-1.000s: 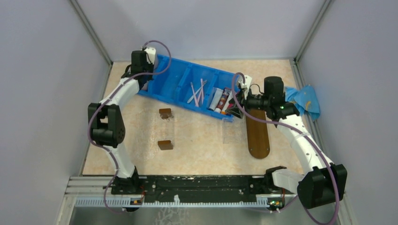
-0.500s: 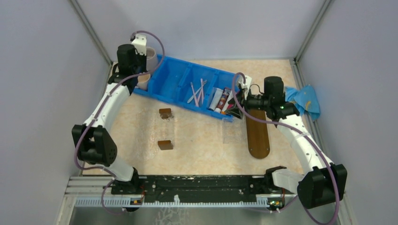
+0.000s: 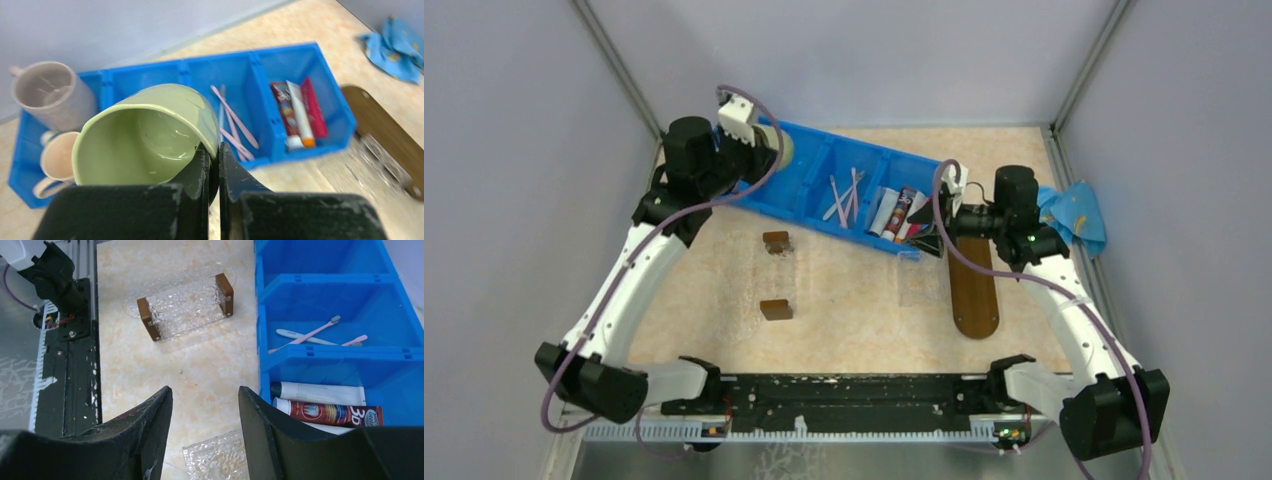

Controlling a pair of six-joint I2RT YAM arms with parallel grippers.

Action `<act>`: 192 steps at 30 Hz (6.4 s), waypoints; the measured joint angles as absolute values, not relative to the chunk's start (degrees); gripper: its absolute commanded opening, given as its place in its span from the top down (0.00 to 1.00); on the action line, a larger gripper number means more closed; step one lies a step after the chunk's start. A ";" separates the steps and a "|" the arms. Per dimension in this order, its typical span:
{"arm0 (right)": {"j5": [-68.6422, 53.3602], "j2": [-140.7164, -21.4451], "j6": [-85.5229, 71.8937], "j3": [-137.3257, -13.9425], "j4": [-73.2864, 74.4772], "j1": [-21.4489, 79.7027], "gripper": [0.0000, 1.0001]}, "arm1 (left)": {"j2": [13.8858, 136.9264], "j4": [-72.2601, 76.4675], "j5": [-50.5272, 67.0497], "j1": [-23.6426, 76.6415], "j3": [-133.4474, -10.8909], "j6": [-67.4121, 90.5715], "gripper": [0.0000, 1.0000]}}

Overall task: Prepare toiletry sets of a toothbrush and toothpaste on the tray
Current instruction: Pick up the cup from the storage box, then place the cup on the tray.

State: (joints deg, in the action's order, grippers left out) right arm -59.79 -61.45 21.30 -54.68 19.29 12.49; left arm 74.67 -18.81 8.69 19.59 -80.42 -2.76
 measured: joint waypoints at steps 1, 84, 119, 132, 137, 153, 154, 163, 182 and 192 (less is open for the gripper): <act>-60.20 -61.08 20.53 -54.63 18.68 12.12 0.48 | 72.60 -19.09 10.46 20.51 -78.65 -2.66 1.00; -57.89 -90.21 108.60 -67.57 63.99 38.41 0.66 | 72.49 -50.59 13.72 73.01 -54.26 -89.06 1.00; -53.65 -91.39 111.35 -67.79 69.82 35.92 1.00 | 58.87 -27.27 19.99 73.97 -45.17 -69.36 0.00; -59.70 -79.70 110.43 -62.70 73.23 28.53 1.00 | 47.53 -0.58 15.86 74.00 -39.64 -16.29 0.00; -61.63 -71.70 103.15 -59.64 71.46 22.74 1.00 | 50.09 6.74 8.12 73.89 -39.62 0.84 0.00; -64.34 -56.66 74.76 -52.07 54.04 12.95 1.00 | 62.02 -1.83 -25.12 72.90 -49.19 30.04 0.31; -64.27 -56.66 74.08 -51.96 53.54 12.95 1.00 | 63.13 -2.74 -25.69 72.90 -49.84 30.61 0.33; -63.09 -56.29 69.76 -51.27 49.10 12.95 1.00 | 71.37 -12.53 -30.70 72.90 -57.30 34.44 0.65; -61.73 -55.83 70.50 -48.29 46.39 12.95 0.88 | 78.54 -16.53 -26.72 68.03 -60.31 29.52 1.00; -62.08 -55.48 68.18 -47.13 43.68 15.66 0.67 | 80.88 -20.60 -22.74 66.43 -64.07 23.22 1.00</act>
State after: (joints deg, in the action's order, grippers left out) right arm -62.08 -55.48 68.18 -47.13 43.68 15.66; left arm 80.88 -20.60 -22.74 66.43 -64.07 23.22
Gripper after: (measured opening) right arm 0.320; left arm 0.066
